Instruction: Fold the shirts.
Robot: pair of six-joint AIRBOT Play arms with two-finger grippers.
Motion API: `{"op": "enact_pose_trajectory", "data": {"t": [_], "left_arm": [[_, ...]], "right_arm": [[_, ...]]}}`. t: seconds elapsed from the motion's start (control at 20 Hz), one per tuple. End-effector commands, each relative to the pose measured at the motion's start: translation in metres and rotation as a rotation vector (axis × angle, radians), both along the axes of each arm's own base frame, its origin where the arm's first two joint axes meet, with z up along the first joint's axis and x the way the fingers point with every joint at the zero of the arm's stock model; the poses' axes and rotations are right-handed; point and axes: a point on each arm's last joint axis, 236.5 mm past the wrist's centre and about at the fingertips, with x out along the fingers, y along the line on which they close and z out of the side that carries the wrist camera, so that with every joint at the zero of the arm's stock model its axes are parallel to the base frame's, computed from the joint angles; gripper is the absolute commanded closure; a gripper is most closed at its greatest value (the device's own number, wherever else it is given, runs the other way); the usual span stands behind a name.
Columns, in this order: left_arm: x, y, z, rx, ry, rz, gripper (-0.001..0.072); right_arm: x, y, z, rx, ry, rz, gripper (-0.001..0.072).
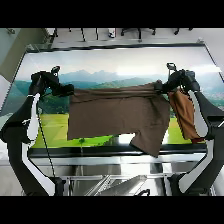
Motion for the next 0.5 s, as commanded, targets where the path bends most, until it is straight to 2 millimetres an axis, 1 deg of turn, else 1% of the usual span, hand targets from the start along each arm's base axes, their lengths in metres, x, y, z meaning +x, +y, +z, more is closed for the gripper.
{"op": "enact_pose_trajectory", "data": {"t": [0.0,0.05,0.1,0.15,0.2,0.25,0.3,0.35,0.4,0.45], "left_arm": [[0.005,-0.012,0.015,-0.007,-0.023,-0.023,0.0035],[0.003,-0.013,0.023,-0.008,-0.015,-0.032,0.0035],[0.000,-0.009,0.032,-0.007,0.001,-0.038,0.0035],[-0.006,-0.003,0.044,-0.009,0.027,-0.042,0.0035],[-0.016,0.004,0.054,-0.011,0.065,-0.036,0.0035],[-0.030,0.013,0.063,-0.016,0.113,-0.019,0.0036],[-0.045,0.022,0.067,-0.023,0.161,0.004,0.0035],[-0.064,0.029,0.068,-0.031,0.213,0.021,0.0036],[-0.083,0.032,0.063,-0.034,0.265,0.029,0.0036],[-0.106,0.034,0.056,-0.042,0.316,0.039,0.0036]], "right_arm": [[-0.002,0.006,0.008,0.034,0.013,-0.017,0.0341],[-0.003,0.005,0.017,0.033,0.020,-0.018,0.0305],[-0.003,0.002,0.031,0.034,0.015,-0.015,0.0305],[-0.004,-0.001,0.050,0.034,0.003,-0.015,0.0305],[-0.006,-0.006,0.074,0.032,-0.016,-0.017,0.0305],[-0.010,-0.012,0.098,0.027,-0.042,-0.015,0.0305],[-0.017,-0.019,0.119,0.019,-0.063,-0.009,0.0305],[-0.027,-0.026,0.136,0.015,-0.067,-0.011,0.0306],[-0.042,-0.033,0.148,0.014,-0.047,-0.016,0.0306],[-0.062,-0.040,0.152,0.019,-0.008,-0.025,0.0306]]}}
